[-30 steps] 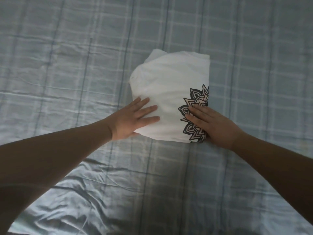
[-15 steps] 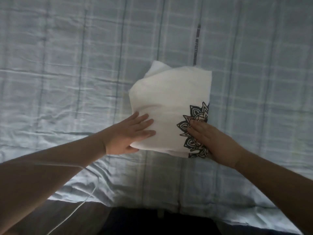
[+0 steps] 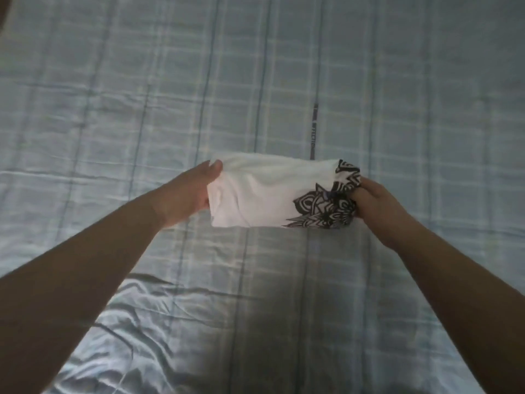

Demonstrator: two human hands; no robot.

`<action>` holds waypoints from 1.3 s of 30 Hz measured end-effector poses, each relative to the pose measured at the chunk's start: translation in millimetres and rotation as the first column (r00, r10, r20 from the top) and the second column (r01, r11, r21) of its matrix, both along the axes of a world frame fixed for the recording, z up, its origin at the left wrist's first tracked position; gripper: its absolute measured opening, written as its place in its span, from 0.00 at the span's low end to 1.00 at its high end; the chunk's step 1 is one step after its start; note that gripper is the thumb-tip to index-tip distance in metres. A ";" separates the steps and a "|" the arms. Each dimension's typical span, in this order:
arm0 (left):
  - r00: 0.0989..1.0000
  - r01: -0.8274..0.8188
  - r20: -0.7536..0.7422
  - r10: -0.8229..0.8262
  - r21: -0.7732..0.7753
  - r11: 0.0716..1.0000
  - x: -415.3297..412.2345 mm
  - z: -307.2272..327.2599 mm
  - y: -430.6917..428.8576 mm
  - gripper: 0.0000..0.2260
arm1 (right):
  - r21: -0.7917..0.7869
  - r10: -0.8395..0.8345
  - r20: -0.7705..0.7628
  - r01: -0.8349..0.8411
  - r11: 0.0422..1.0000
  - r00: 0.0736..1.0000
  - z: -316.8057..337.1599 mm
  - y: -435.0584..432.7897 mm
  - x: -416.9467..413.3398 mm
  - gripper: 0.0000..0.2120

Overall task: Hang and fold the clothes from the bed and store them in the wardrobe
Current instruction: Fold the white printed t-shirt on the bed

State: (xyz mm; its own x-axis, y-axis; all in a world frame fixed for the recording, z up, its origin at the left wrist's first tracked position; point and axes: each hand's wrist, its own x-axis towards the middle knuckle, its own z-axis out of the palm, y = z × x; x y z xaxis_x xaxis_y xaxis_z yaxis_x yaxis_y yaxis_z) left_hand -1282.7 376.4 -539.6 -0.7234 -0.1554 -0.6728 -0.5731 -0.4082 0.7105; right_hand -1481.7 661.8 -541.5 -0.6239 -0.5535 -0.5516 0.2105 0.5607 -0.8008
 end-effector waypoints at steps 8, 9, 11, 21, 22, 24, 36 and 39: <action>0.970 -0.096 0.103 0.221 -0.671 0.736 -22.6 -45.2 48.8 0.26 | 0.320 -0.133 -0.408 0.278 0.906 0.903 -39.4 -42.5 19.0 0.19; 0.962 -0.073 0.126 0.242 -0.735 0.674 -23.6 -48.4 55.7 0.22 | 0.335 -0.161 -0.421 0.319 0.887 0.892 -41.6 -43.0 22.3 0.19; 0.945 -0.018 0.175 0.278 -0.817 0.576 -27.1 -53.6 59.3 0.18 | 0.378 -0.191 -0.423 0.364 0.851 0.886 -44.7 -43.6 26.5 0.19; 0.961 -0.075 -0.001 0.276 -0.963 0.257 -33.0 -24.2 65.2 0.23 | 0.011 -0.182 -0.789 0.309 0.951 0.587 -6.7 -35.4 36.0 0.11; 0.978 -0.120 -0.086 0.191 -0.978 0.173 -29.3 -20.6 69.5 0.23 | -0.035 -0.128 -0.840 0.182 0.983 0.527 -2.9 -34.2 40.3 0.12; 0.980 -0.176 -0.182 -0.080 -0.981 0.079 -24.5 -17.4 82.2 0.19 | 0.018 0.066 -0.866 -0.100 0.995 0.496 -2.9 -36.6 47.6 0.14; 0.899 0.169 0.103 -0.426 -0.979 0.118 -8.2 -76.7 39.1 0.29 | 0.508 0.554 -0.693 -0.231 0.829 0.461 -60.3 -38.9 36.5 0.29; 0.932 0.124 0.054 -0.358 -0.977 0.175 -5.5 -82.9 37.8 0.28 | 0.460 0.504 -0.697 -0.222 0.860 0.509 -65.2 -37.1 34.4 0.29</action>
